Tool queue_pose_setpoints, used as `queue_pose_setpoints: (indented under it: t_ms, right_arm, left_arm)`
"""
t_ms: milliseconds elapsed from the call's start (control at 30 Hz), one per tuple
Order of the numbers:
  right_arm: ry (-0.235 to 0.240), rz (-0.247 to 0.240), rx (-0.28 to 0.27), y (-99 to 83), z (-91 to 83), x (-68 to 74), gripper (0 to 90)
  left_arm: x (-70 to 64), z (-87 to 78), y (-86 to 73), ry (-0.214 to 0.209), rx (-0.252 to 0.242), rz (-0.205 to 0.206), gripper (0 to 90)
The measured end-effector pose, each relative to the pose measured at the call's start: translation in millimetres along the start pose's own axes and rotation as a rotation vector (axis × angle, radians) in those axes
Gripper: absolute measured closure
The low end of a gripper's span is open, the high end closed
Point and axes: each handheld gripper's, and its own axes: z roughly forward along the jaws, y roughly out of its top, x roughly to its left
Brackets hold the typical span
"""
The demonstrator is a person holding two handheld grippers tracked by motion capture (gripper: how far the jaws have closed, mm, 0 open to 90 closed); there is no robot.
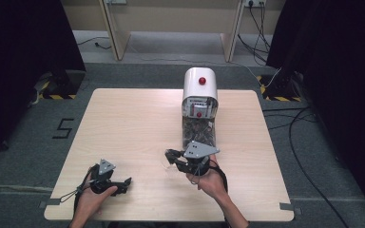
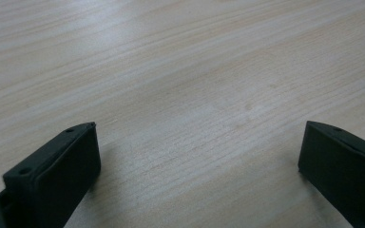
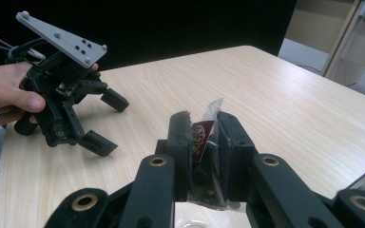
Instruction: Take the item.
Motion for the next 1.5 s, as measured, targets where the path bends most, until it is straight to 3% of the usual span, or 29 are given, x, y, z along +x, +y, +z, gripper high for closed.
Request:
queue_pose_setpoints:
  t_ms: [700, 833, 1200, 1500]
  right_arm:
    - [0.018, 0.003, 0.045, -10.1, 10.8, 1.1, 77.2]
    - [0.019, 0.011, 0.062, -12.8, 12.1, -1.6, 74.9]
    - [0.027, 0.009, 0.041, -10.3, 10.7, -1.4, 68.3]
    - [-0.008, 0.025, 0.034, -7.4, 3.6, -8.1, 60.0]
  left_arm:
    - [0.0, 0.0, 0.0, 0.000, 0.000, 0.000, 0.0]
    - [0.0, 0.0, 0.0, 0.000, 0.000, 0.000, 0.0]
    - [0.0, 0.0, 0.0, 0.000, 0.000, 0.000, 0.0]
    - [0.0, 0.0, 0.0, 0.000, 0.000, 0.000, 0.0]
